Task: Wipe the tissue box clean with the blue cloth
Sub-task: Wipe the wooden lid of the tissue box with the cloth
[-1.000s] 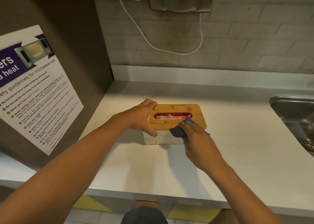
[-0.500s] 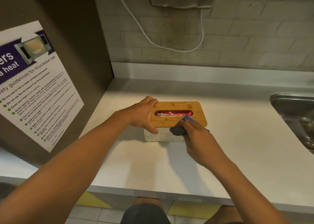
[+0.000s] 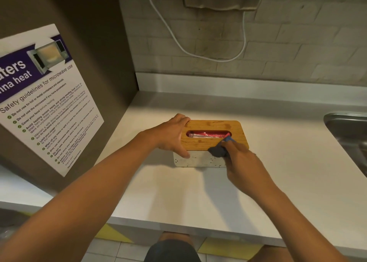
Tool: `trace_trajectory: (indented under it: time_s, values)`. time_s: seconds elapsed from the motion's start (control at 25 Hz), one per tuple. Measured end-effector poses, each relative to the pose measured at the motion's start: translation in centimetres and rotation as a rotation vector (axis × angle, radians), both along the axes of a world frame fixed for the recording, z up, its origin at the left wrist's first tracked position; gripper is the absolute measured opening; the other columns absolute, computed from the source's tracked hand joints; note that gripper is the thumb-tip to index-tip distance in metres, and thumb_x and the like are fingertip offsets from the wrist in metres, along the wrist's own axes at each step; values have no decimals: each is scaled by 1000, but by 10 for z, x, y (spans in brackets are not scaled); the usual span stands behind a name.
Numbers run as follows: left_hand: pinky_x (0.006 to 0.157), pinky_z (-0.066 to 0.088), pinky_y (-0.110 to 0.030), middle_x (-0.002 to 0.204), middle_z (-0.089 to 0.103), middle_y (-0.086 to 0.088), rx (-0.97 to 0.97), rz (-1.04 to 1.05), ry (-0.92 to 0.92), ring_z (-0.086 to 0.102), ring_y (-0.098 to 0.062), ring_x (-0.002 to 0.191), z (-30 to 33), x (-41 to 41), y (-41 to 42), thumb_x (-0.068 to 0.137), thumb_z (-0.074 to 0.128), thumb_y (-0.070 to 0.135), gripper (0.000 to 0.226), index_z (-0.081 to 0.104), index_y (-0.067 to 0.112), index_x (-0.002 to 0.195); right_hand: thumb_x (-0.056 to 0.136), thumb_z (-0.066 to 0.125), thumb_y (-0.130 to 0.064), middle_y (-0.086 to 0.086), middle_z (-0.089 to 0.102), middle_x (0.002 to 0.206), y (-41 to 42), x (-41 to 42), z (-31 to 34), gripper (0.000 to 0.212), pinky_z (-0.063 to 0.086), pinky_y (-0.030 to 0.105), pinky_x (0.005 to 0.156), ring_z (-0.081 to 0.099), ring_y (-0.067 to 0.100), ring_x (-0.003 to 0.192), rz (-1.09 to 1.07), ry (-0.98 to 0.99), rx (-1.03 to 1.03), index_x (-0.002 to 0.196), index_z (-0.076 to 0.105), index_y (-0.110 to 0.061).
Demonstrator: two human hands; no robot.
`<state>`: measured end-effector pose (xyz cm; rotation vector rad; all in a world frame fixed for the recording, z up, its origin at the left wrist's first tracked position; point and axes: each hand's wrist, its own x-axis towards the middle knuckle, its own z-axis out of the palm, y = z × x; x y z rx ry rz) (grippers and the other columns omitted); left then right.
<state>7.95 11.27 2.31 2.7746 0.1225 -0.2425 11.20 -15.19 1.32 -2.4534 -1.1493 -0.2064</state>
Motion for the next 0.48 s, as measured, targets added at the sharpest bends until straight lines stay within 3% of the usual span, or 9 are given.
trace_trajectory:
  time_s: [0.12,0.28,0.36,0.48]
  values:
    - [107,48,-39,148,24,9,2,-2,9,38,-15,132,0,1,-1,60,92,56,128,14,23,157,85,51,-7,2,59,96,12,10,6,16,40,28,50,53,17,75,-70,-13,7,94,55,-20]
    - [110,46,-41,151,21,12,-39,19,-6,36,-18,138,0,0,-1,60,92,56,130,13,25,159,84,59,-8,6,62,99,35,-8,-3,16,43,25,59,60,22,89,8,-1,20,99,58,-12]
    - [118,37,-41,160,12,14,-88,60,-27,23,-19,149,-5,-8,-2,62,91,59,136,5,25,162,86,60,-8,3,62,101,32,-9,-6,18,44,23,63,59,19,92,21,16,55,103,58,-14]
    - [118,29,-39,169,-1,13,-278,231,-105,14,-16,154,-20,-30,-1,65,88,62,137,-2,29,163,90,57,-9,0,63,102,30,-4,-6,18,40,21,64,57,17,95,33,18,78,106,59,-16]
